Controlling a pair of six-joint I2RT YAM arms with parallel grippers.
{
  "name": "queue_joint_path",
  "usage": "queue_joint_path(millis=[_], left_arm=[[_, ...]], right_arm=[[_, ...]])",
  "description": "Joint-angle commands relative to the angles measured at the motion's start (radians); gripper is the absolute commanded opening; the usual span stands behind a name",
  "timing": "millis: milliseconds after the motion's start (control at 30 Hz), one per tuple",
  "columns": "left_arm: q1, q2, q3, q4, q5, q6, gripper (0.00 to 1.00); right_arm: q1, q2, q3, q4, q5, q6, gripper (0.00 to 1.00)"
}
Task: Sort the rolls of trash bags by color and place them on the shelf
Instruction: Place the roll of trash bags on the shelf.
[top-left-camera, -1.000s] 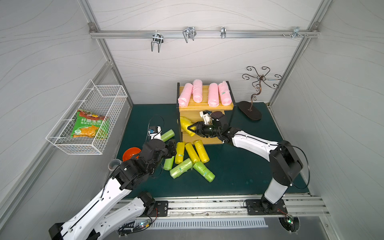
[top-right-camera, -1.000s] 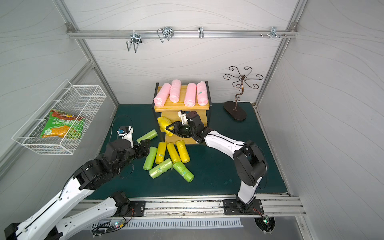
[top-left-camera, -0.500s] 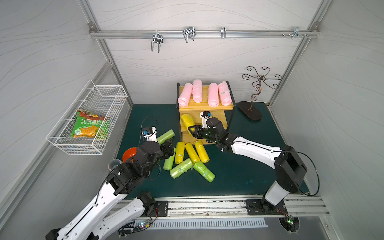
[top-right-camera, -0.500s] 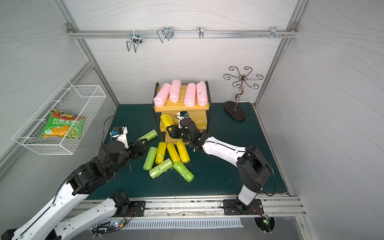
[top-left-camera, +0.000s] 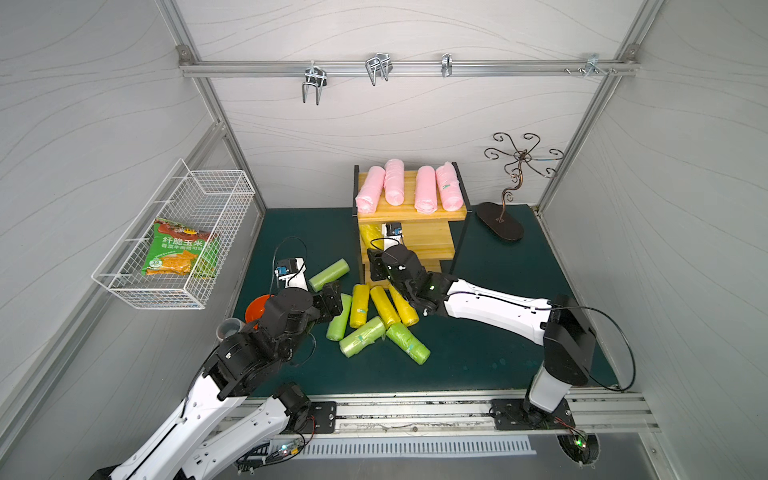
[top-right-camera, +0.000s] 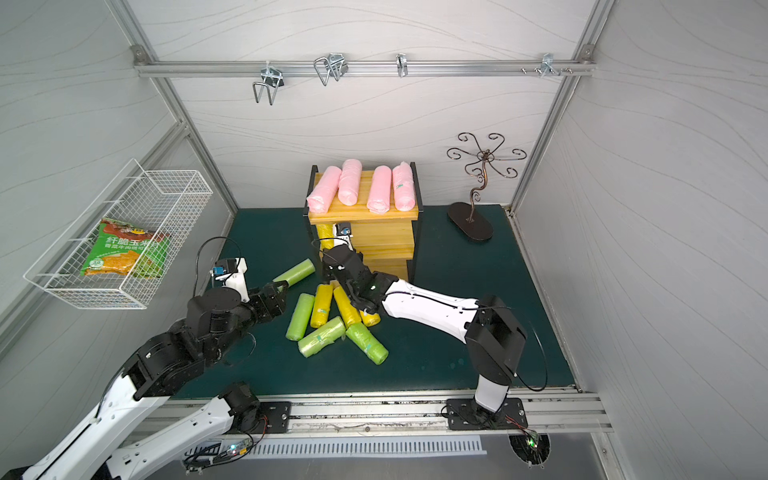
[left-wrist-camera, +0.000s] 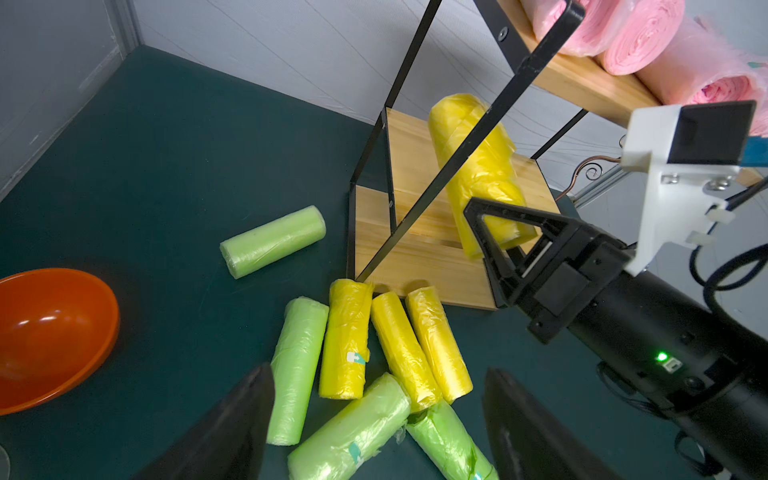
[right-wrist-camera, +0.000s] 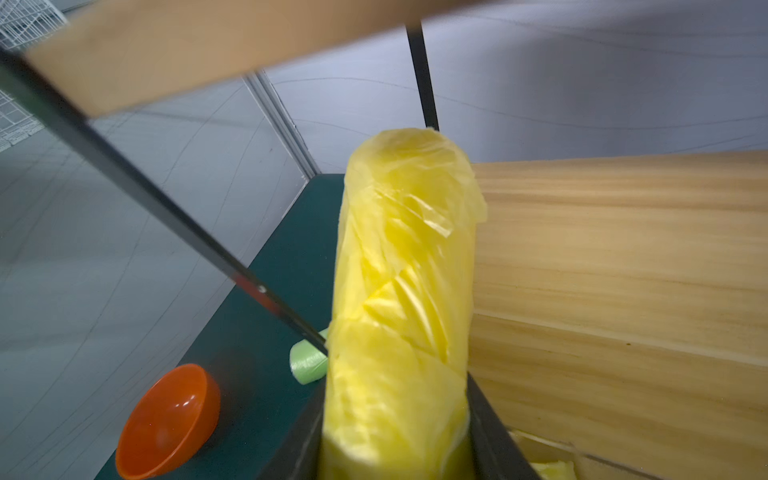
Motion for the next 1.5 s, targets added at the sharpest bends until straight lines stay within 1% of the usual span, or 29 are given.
queue_joint_path(millis=[0,200,367,467,767,967,1033,1100,1200,1367,1467], left_arm=[[0.005,-0.019,0.029,0.017,-0.022,-0.001,0.84],[0.004,-0.053,0.046,-0.021,-0.042,0.010,0.84],[0.005,-0.072,0.039,-0.039,-0.048,0.013,0.84],[0.004,-0.076,0.031,-0.040,-0.046,0.010,0.84],[0.004,-0.090,0.029,-0.044,-0.047,0.009,0.84],[0.004,-0.105,0.028,-0.059,-0.049,0.003,0.84],[0.004,-0.108,0.024,-0.062,-0.047,0.001,0.84],[0.004,-0.112,0.019,-0.063,-0.049,-0.002,0.84],[0.004,-0.112,0.017,-0.062,-0.049,-0.004,0.84],[0.004,-0.108,0.015,-0.063,-0.046,-0.008,0.84],[0.004,-0.109,0.016,-0.063,-0.046,-0.008,0.84]], right_arm=[[0.027,0.059,0.081,-0.041,0.154,-0.054,0.00],[0.035,0.125,0.158,-0.107,0.246,-0.049,0.00],[0.028,0.155,0.200,-0.146,0.274,-0.047,0.00],[0.022,0.176,0.240,-0.204,0.295,-0.007,0.00],[0.008,0.255,0.381,-0.350,0.271,0.085,0.00],[-0.020,0.247,0.345,-0.375,0.237,0.182,0.00],[-0.026,0.241,0.328,-0.369,0.228,0.191,0.09],[-0.027,0.231,0.310,-0.353,0.222,0.189,0.22],[-0.027,0.218,0.286,-0.334,0.214,0.184,0.35],[-0.028,0.205,0.280,-0.336,0.203,0.175,0.52],[-0.029,0.189,0.273,-0.338,0.202,0.171,0.56]])
